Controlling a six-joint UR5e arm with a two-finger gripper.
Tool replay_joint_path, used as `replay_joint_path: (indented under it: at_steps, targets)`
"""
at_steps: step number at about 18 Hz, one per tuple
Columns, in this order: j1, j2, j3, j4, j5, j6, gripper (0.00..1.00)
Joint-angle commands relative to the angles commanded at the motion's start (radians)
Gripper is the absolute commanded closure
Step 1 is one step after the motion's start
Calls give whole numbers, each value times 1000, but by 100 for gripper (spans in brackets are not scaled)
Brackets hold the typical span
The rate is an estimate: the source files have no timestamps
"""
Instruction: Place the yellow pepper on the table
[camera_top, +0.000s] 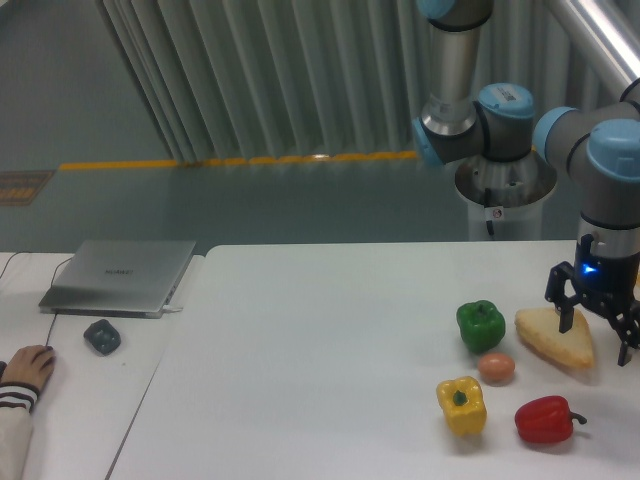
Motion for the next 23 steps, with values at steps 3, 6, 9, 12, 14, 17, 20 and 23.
replay_joint_path:
  at_steps: [3,6,9,12,14,17,20,23]
  targets:
    - [-2,2,-2,2,0,2,0]
    - [-11,0,2,2,0,0,0]
    - [-20,-3,0,5,-5,2,0]
    - [-28,-5,-3,5,-2,-3,0]
    - [-28,-6,-8,6,-2,-3,0]
    - [-23,-5,-11,17,-5,0,0]
    - [-21,-8,-9,41,-6,-3,0]
    - [-21,-8,-11,43,-2,0,0]
